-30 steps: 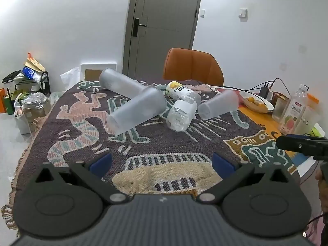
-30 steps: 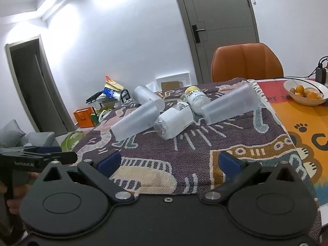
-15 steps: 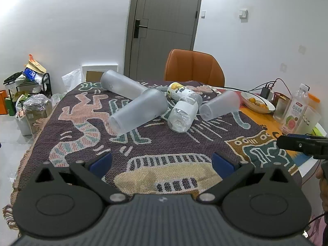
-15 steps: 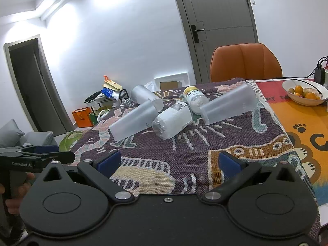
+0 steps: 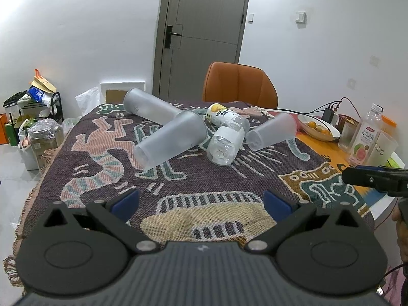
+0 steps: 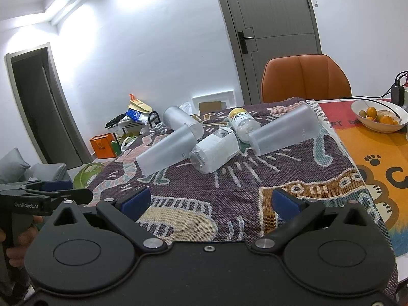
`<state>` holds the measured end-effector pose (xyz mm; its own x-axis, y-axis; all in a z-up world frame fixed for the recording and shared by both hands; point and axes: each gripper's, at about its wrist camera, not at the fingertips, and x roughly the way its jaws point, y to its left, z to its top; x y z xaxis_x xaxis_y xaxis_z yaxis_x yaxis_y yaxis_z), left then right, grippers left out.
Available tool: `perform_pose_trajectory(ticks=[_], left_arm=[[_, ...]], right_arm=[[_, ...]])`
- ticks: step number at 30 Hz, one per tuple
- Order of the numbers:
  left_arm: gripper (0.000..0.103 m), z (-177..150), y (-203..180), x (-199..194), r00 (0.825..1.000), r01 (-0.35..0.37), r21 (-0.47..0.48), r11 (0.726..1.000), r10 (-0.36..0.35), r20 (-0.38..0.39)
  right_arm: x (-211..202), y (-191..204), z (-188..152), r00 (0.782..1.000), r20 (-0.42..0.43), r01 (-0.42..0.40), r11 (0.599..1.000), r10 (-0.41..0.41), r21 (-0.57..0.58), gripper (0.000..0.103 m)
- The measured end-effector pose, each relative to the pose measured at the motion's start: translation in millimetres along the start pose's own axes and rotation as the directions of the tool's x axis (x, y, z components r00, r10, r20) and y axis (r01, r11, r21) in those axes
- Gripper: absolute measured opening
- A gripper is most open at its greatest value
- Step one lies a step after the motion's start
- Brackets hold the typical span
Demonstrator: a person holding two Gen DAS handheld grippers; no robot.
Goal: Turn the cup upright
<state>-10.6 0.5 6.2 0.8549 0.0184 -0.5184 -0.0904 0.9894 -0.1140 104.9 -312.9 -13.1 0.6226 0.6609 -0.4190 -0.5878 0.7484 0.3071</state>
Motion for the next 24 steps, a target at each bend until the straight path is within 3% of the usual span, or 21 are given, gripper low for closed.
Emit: perform_pose_trajectory(ticks=[24], left_arm=[[0.103,0.3,1.8,1.2,1.000,0.001,-0.016,1.000,-0.001,-0.005]], right_arm=[[-1.0,-0.5,-0.3,1.000,0.000,0.003,1.000,-0.003,-0.005,0.103]])
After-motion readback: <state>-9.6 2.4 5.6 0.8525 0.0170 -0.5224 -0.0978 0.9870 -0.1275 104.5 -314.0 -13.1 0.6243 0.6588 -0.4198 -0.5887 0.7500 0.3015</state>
